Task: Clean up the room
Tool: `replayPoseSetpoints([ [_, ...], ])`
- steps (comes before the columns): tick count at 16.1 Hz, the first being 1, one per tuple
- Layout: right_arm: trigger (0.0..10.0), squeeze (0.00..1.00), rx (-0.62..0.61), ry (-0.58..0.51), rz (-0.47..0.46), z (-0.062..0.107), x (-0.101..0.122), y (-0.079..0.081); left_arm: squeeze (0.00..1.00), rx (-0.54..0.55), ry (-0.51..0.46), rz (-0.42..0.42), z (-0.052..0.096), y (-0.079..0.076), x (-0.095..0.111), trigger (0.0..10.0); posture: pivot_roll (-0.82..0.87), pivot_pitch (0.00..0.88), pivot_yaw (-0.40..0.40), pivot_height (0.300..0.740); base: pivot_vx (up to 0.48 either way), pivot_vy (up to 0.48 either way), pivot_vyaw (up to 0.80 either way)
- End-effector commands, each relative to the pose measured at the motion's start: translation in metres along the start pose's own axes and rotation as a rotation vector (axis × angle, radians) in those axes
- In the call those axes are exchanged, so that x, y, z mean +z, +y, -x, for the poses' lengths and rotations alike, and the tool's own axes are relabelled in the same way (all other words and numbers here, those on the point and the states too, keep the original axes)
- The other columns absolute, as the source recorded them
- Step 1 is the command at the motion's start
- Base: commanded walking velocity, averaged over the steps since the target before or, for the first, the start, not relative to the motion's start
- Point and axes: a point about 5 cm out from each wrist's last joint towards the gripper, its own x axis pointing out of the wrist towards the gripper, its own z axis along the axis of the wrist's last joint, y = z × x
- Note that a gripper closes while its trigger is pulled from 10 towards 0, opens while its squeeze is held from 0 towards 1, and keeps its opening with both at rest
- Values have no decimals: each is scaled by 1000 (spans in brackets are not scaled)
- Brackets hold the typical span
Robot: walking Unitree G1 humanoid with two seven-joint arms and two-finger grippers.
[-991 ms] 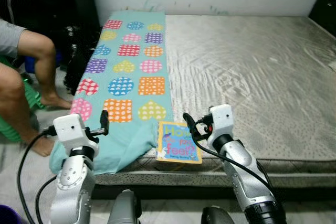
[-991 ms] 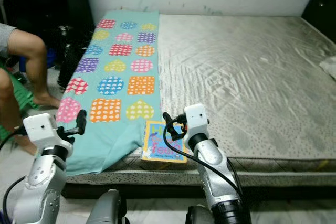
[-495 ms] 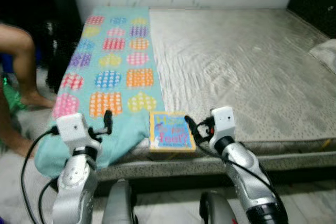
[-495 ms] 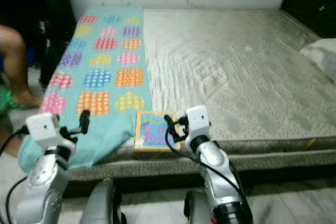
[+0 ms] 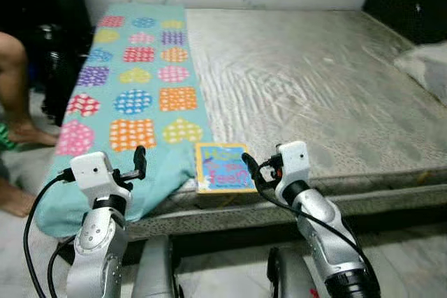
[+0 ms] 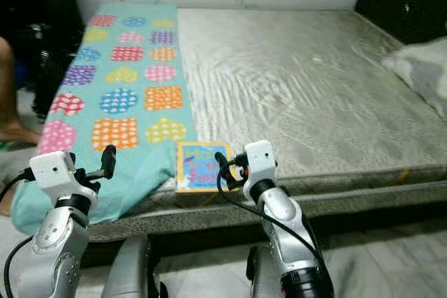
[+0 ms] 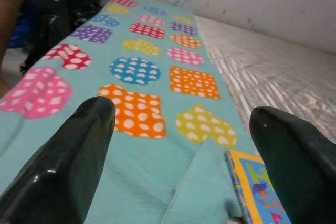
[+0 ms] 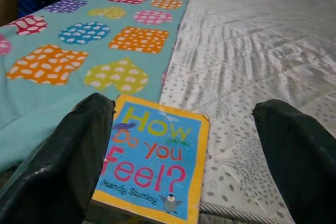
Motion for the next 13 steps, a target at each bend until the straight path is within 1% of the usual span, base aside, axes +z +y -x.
replayPoseSetpoints([
  [1, 10000, 0, 0, -6, 20, -1, 4, -3, 0, -22, -21, -3, -1, -4, 4, 10000, -105, 51, -10, 573, 285, 0, 0],
  [6, 10000, 0, 12, -3, 42, -1, 3, -1, 0, -20, -21, -5, -1, -3, 4, 10000, -101, 54, -10, 573, 298, 0, 0],
  [10, 10000, 0, 9, 5, 31, -2, 2, -2, 0, -22, -20, -4, -1, -4, 5, 10000, -103, 56, -13, 573, 306, 0, 0],
  [13, 10000, 0, 6, 10, 30, -2, 1, -3, 0, -19, -12, -6, -2, -4, 3, 10000, -105, 57, -12, 573, 0, 0, 0],
])
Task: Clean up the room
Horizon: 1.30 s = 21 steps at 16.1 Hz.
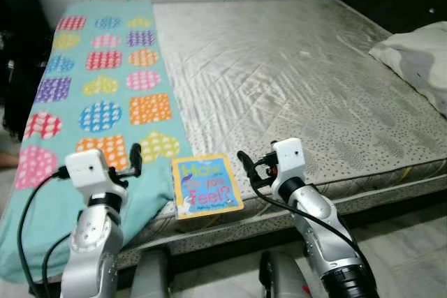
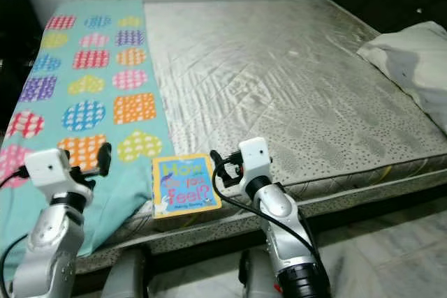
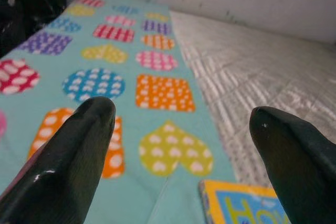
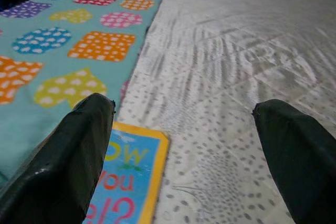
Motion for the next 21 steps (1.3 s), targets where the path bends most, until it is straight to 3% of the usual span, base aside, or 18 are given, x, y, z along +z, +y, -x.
replayPoseSetpoints([
  [1, 10000, 0, -11, 17, -1, 1, -3, -4, 0, -15, 11, -3, 1, -4, -3, 10000, -106, 57, -13, 573, 240, 0, 0],
  [4, 10000, 0, 3, 6, 18, 1, -2, -3, 0, -12, 17, -1, 1, -4, -3, 10000, -106, 55, -14, 573, 162, 0, 0],
  [10, 10000, 0, 7, 12, 31, 1, -3, -3, 0, -18, 10, 4, 0, -5, -3, 10000, -109, 53, -17, 573, 91, 0, 716],
  [16, 10000, 0, 2, 21, 29, 0, -4, -4, 0, -17, 13, 6, 0, -5, -4, 10000, -110, 56, -20, 573, 280, 0, 0],
  [21, 10000, 0, -9, 17, 9, 0, -4, -5, 0, -16, 37, 17, -1, -5, -7, 10000, -110, 56, -18, 573, 0, 0, 0],
])
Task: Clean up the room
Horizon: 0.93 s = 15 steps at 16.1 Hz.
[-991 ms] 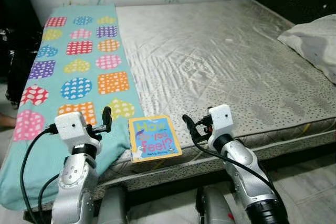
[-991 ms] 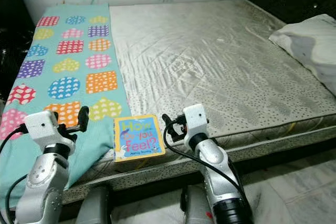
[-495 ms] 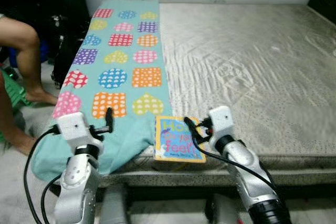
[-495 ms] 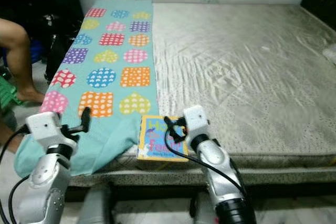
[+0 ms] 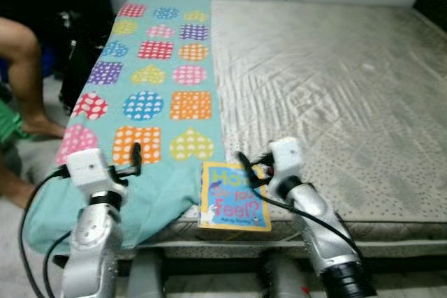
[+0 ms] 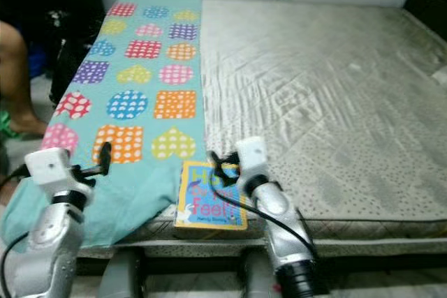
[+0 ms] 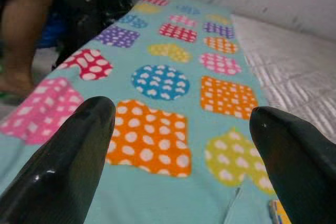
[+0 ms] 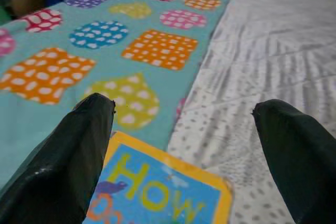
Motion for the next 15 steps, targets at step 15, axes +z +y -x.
replayPoseSetpoints([
  [15, 10000, 0, -6, 17, -24, 7, -6, -6, 0, 9, 36, 14, 4, -4, -6, 10000, -108, 61, -22, 483, 0, 0, 0],
])
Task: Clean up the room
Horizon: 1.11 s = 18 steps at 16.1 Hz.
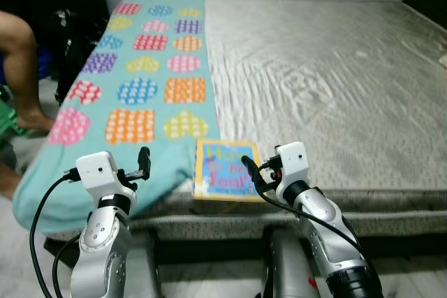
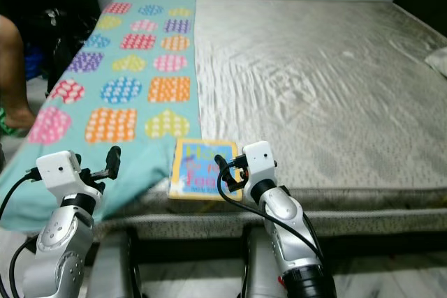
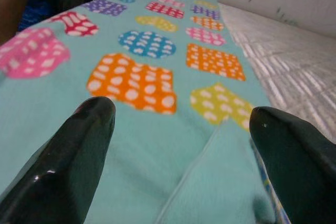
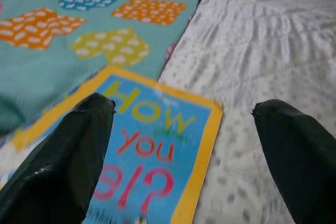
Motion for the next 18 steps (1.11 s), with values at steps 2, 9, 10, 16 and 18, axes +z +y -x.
replayPoseSetpoints([
  [2, 10000, 0, 2, -6, 1, 1, 3, 0, 0, 25, -1, -3, -1, 1, 3, 10000, -112, 65, -21, 483, 0, 0, 0],
  [9, 10000, 0, -6, 5, -16, 5, 1, 0, 0, -117, 103, 198, -26, -7, 12, 10000, -119, 85, -29, 483, 0, 0, 0],
  [10, 10000, 0, -8, 6, -18, 6, 1, 0, 0, -149, 160, 214, -28, -8, 7, 10000, -126, 91, -31, 483, 0, 0, 0],
  [16, 10000, 0, -19, 12, -22, 8, 2, -1, 0, -249, 370, 281, -39, -14, -10, 10000, -142, 104, -29, 483, 0, 0, 0],
  [18, 10000, 0, -19, 11, -24, 9, 3, -2, 0, -276, 381, 283, -39, -17, -8, 10000, -149, 107, -25, 483, 0, 0, 0],
])
